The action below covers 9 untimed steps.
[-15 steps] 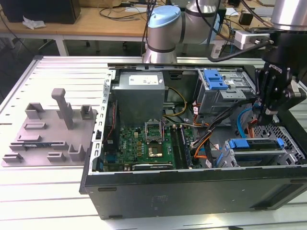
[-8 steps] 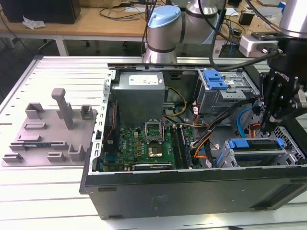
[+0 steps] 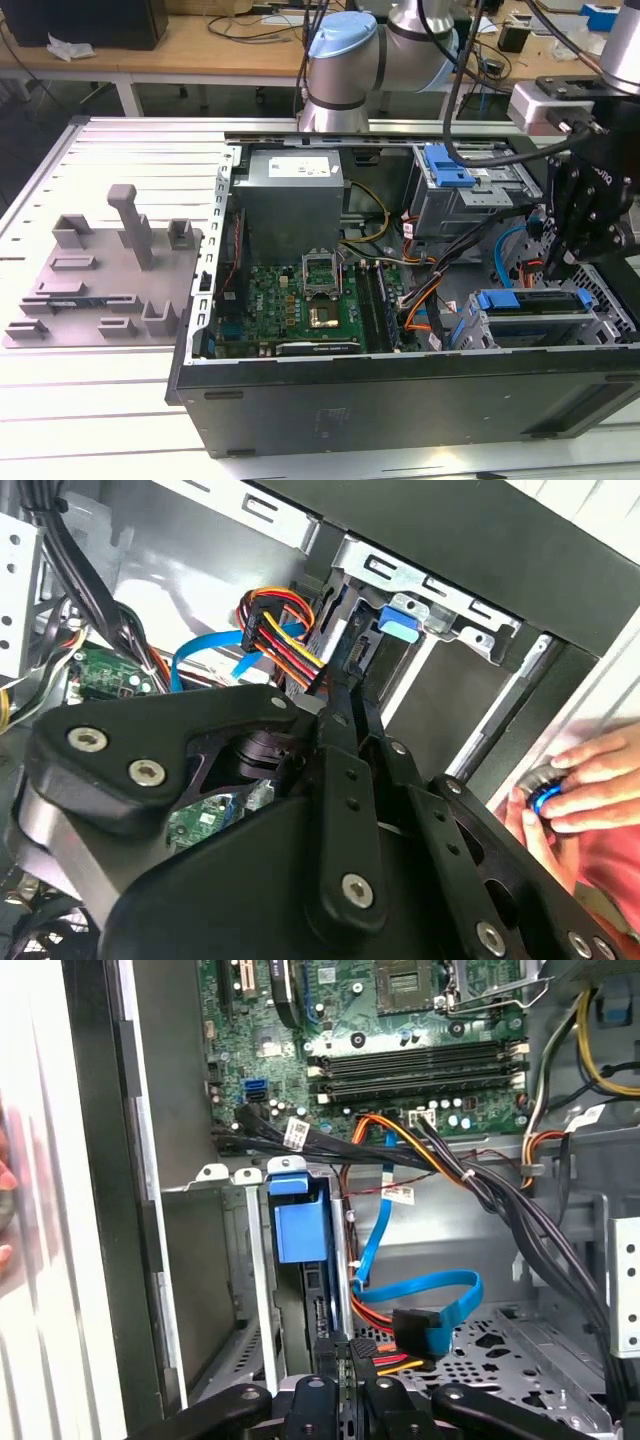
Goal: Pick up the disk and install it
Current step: 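Insert the first disk wire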
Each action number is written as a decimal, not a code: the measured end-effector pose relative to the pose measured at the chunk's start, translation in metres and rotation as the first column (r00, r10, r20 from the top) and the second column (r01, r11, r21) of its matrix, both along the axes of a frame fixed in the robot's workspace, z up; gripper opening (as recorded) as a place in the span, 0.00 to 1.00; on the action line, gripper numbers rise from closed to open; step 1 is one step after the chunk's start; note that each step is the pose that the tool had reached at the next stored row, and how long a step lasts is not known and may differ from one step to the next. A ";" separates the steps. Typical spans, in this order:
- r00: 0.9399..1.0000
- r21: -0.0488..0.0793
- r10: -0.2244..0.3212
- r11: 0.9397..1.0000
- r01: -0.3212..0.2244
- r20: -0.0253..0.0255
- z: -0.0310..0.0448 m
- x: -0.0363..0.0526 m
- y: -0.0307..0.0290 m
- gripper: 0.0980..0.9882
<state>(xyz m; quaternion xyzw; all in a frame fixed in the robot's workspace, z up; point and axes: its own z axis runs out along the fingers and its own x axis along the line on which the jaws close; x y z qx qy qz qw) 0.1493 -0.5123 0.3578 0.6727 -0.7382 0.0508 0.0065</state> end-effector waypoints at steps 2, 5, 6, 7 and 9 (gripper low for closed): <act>1.000 0.016 0.000 1.000 0.000 -0.003 0.0000 -0.0001 -0.0046 0.08; 1.000 0.016 0.000 1.000 0.000 -0.003 0.0000 0.0000 -0.0047 0.08; 1.000 0.016 0.000 1.000 0.000 -0.003 0.0000 0.0000 -0.0047 0.08; 1.000 0.016 0.000 1.000 0.000 -0.003 0.0000 0.0000 -0.0048 0.08; 1.000 0.021 0.000 1.000 0.000 -0.003 0.0000 0.0005 -0.0060 0.08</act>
